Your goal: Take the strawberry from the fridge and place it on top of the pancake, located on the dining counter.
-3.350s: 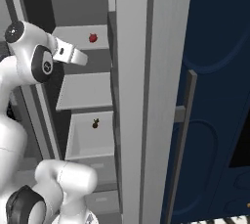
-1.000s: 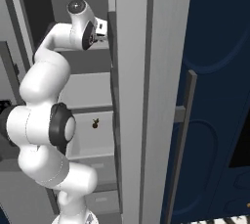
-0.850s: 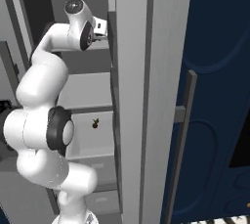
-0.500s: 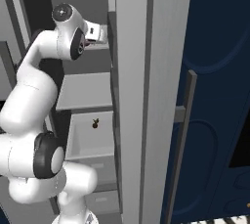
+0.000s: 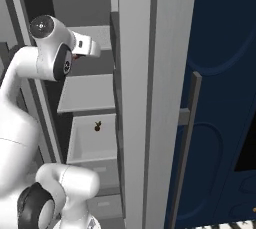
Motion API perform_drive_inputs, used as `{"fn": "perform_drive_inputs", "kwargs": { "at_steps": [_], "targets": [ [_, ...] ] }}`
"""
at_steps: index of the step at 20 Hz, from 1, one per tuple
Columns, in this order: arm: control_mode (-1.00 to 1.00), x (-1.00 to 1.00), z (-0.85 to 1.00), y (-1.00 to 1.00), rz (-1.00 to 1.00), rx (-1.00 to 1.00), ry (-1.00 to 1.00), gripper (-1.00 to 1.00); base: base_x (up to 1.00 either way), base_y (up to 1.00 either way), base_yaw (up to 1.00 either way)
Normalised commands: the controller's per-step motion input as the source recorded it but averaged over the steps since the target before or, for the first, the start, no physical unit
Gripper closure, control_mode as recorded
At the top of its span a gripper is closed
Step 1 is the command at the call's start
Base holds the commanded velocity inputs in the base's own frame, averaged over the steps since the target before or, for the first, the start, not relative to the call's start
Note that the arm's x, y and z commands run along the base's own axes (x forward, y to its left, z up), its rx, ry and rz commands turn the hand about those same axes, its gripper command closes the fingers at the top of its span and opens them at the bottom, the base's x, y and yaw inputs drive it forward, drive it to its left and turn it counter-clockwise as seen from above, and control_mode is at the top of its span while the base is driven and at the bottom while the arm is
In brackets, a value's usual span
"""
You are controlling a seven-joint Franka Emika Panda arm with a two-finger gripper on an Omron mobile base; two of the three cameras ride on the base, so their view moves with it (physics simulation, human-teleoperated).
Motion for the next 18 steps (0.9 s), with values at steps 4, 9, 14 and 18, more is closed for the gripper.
{"fn": "perform_drive_inputs", "kwargs": {
  "at_steps": [4,9,14,18],
  "targets": [
    [-1.00,-1.00,0.00,0.00,0.00,0.00,0.00,1.00,0.00,0.00,0.00],
    [-1.00,-0.96,-0.17,0.06,0.00,-0.05,0.00,1.00,0.00,0.00,0.00],
    [-1.00,-0.76,-0.22,0.18,0.01,-0.08,0.00,1.00,0.00,0.00,0.00],
    [1.00,0.00,0.00,0.00,0.00,0.00,0.00,1.00,-1.00,0.00,0.03]
  ]
}}
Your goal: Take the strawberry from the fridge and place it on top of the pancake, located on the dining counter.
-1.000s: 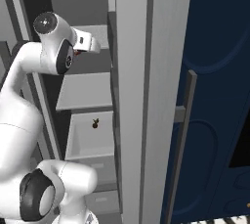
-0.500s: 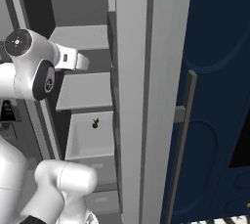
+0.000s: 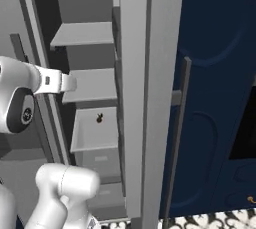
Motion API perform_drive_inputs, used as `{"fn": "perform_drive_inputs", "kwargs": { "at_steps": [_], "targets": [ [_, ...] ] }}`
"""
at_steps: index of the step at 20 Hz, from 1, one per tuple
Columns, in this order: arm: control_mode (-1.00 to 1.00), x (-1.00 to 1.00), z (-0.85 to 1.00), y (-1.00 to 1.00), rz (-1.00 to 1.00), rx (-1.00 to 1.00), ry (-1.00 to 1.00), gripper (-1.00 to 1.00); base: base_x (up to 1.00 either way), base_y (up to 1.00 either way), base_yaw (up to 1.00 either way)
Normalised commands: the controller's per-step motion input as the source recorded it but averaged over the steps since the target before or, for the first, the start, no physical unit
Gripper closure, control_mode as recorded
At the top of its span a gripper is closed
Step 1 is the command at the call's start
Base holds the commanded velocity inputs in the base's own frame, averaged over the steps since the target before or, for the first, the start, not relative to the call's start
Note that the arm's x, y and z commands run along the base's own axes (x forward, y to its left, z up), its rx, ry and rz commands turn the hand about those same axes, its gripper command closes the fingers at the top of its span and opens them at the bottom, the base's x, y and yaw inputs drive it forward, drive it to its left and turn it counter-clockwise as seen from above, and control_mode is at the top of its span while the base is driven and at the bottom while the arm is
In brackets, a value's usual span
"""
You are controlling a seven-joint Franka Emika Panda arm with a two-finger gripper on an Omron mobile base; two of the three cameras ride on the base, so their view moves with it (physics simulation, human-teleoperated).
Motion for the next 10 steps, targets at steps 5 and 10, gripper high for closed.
{"fn": "perform_drive_inputs", "kwargs": {
  "at_steps": [5,10],
  "targets": [
    [1.00,0.00,0.00,0.00,0.00,0.00,0.00,1.00,-1.00,0.05,-0.12],
    [1.00,0.00,0.00,0.00,0.00,0.00,0.00,1.00,-0.99,0.00,-0.51]
  ]
}}
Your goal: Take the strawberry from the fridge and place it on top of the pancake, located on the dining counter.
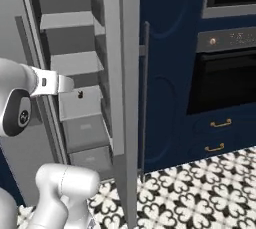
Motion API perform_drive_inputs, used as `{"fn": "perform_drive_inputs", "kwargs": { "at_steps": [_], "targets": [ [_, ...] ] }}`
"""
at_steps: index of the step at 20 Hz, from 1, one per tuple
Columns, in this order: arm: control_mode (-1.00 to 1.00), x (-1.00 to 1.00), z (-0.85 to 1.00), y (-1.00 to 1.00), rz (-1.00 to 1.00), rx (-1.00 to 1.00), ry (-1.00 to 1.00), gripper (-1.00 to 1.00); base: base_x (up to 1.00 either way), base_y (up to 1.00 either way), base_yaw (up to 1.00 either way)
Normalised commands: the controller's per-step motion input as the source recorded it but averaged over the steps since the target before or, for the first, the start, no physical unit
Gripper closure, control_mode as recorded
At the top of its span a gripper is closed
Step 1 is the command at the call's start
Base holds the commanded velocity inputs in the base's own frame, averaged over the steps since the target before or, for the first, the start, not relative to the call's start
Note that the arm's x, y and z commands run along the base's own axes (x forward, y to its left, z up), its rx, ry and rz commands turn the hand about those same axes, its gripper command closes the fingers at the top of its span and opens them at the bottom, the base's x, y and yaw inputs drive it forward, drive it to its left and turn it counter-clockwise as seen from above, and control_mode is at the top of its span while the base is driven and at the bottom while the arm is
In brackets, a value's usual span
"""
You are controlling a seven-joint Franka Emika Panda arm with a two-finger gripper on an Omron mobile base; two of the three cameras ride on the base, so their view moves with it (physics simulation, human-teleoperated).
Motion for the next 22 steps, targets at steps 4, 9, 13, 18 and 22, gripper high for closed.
{"fn": "perform_drive_inputs", "kwargs": {
  "at_steps": [4,9,13,18,22],
  "targets": [
    [1.00,0.00,0.00,0.00,0.00,0.00,0.00,1.00,-0.55,0.00,-0.79],
    [1.00,0.00,0.00,0.00,0.00,0.00,0.00,1.00,-0.13,0.00,-0.92],
    [1.00,0.00,0.00,0.00,0.00,0.00,0.00,1.00,0.10,-0.09,-0.95],
    [1.00,0.00,0.00,0.00,0.00,0.00,0.00,1.00,0.81,-0.67,-0.65],
    [1.00,0.00,0.00,0.00,0.00,0.00,0.00,1.00,1.00,-0.48,-0.53]
  ]
}}
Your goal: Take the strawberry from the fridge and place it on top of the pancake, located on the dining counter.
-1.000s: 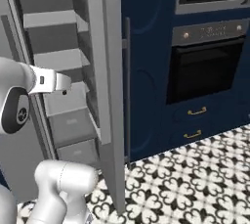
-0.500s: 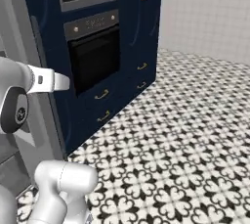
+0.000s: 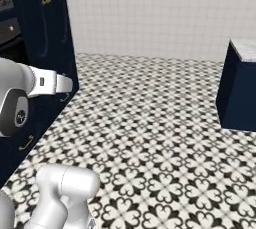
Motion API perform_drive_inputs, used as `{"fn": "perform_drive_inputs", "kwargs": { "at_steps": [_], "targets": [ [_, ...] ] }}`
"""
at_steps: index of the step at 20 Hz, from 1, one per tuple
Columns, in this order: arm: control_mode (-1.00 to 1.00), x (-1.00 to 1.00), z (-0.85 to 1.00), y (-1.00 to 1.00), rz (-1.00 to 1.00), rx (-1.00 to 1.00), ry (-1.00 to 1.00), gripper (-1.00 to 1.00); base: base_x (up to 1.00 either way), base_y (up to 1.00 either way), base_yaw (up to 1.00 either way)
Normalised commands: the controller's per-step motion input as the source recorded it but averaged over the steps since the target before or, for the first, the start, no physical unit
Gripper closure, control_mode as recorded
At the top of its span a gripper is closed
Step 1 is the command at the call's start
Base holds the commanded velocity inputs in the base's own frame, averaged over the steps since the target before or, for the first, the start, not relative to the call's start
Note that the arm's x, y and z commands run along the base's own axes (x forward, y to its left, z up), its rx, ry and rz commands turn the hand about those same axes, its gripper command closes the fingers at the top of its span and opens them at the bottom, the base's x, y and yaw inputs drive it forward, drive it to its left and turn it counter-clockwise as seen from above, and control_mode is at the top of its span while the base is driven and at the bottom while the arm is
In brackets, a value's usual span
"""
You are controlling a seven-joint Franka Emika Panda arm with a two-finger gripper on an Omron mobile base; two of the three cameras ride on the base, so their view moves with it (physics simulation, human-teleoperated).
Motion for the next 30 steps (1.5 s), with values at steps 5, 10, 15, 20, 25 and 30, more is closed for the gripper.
{"fn": "perform_drive_inputs", "kwargs": {
  "at_steps": [5,10,15,20,25,30],
  "targets": [
    [1.00,0.00,0.00,0.00,0.00,0.00,0.00,1.00,1.00,-0.17,-0.50],
    [1.00,0.00,0.00,0.00,0.00,0.00,0.00,1.00,1.00,0.00,-0.49],
    [1.00,0.00,0.00,0.00,0.00,0.00,0.00,1.00,1.00,0.38,-0.51],
    [1.00,0.00,0.00,0.00,0.00,0.00,0.00,1.00,1.00,0.76,-0.53],
    [1.00,0.00,0.00,0.00,0.00,0.00,0.00,1.00,1.00,1.00,-0.48],
    [1.00,0.00,0.00,0.00,0.00,0.00,0.00,1.00,0.98,1.00,-0.39]
  ]
}}
